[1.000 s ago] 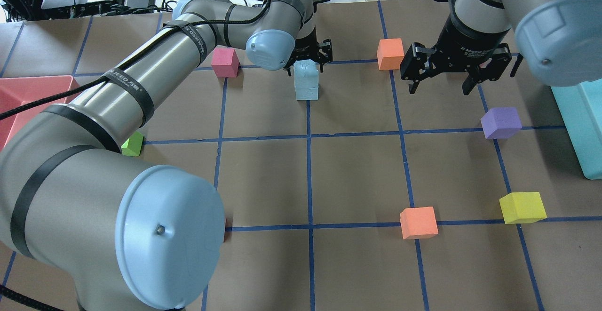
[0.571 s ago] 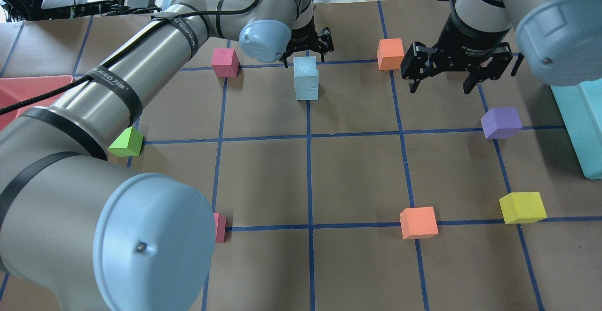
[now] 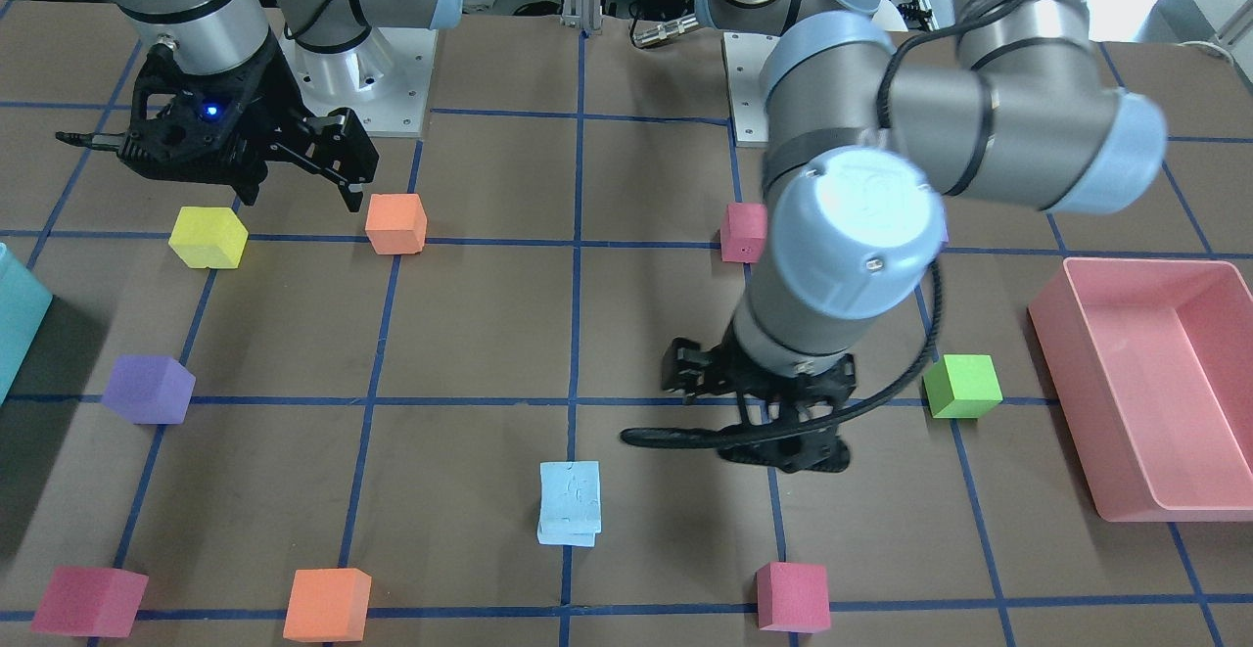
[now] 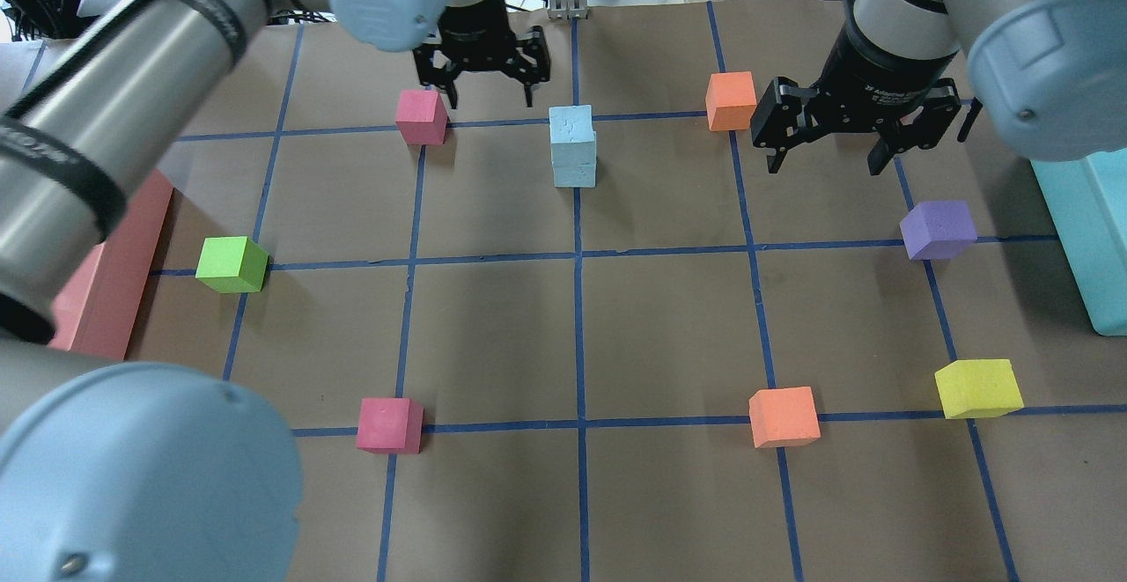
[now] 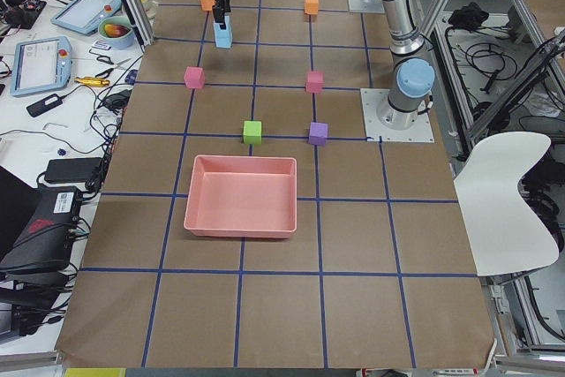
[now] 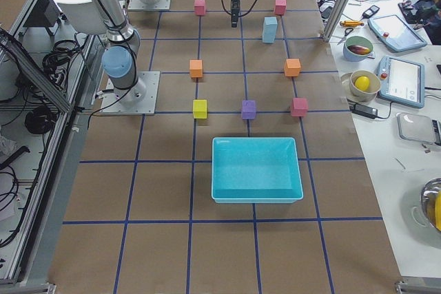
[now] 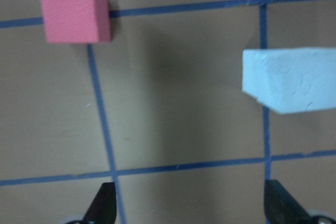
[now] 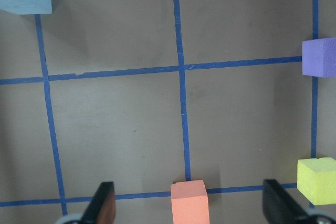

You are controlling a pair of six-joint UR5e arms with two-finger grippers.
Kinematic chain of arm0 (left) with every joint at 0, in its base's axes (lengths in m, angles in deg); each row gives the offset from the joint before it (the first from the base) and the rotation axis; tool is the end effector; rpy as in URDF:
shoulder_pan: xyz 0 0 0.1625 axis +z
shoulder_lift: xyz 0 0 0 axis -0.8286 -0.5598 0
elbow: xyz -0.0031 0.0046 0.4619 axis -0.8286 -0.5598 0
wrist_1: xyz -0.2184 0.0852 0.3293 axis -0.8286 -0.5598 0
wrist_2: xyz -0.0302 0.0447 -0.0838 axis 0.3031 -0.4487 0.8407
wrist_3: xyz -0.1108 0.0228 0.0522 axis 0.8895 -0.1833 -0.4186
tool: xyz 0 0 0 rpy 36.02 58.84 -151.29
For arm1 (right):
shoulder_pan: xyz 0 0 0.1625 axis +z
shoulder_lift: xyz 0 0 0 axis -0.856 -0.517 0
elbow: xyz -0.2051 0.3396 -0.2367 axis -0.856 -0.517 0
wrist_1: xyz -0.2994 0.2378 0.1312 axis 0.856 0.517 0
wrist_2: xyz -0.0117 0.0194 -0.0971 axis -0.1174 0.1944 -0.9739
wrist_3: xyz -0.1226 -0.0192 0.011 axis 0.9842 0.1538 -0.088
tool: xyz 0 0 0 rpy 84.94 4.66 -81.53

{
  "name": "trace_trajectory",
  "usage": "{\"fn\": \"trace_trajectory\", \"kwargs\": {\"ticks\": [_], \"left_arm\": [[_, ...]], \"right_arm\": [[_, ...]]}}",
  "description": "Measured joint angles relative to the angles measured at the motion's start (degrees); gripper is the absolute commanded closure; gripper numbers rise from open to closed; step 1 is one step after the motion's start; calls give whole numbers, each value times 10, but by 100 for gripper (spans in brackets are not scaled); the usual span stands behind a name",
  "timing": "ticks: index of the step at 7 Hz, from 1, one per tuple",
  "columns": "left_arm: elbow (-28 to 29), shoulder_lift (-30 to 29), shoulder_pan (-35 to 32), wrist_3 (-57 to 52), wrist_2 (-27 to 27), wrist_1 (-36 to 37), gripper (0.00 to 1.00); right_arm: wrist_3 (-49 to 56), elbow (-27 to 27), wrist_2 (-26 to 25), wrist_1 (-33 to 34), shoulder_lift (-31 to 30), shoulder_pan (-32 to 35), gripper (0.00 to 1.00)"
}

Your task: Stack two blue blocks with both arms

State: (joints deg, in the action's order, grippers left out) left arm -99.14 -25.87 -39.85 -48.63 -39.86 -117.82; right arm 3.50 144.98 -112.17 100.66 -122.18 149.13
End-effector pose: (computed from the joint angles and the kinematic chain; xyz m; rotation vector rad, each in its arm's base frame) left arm -0.1987 -0.6471 0.4159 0.1707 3.1203 0.1525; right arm 0.1368 -0.4714 0.4836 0.1008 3.1285 -0.0263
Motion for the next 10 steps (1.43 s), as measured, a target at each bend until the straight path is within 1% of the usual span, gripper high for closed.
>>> {"fn": "trace_trajectory", "kwargs": {"ticks": [1, 2, 4, 5, 7, 8, 10], "left_arm": [[-31, 47, 30, -32, -7, -25, 0], [-67, 94, 42, -45, -9, -34, 0], [-134, 181, 46, -51, -10, -34, 0], [-156, 211, 46, -52, -10, -27, 0], [-167, 232, 50, -51, -8, -7, 0], [-168, 234, 51, -52, -8, -2, 0], [-171, 236, 55, -51, -8, 32, 0]], "right_arm": [[1, 0, 0, 0, -1, 0, 0], [2, 0, 0, 0, -1, -1, 0], [3, 0, 4, -1, -1, -7, 0], [3, 0, 6, -1, -1, -10, 0], [3, 0, 7, -2, -3, -13, 0], [2, 1, 6, -3, -5, -13, 0], [0, 3, 4, -4, -8, -12, 0]]}}
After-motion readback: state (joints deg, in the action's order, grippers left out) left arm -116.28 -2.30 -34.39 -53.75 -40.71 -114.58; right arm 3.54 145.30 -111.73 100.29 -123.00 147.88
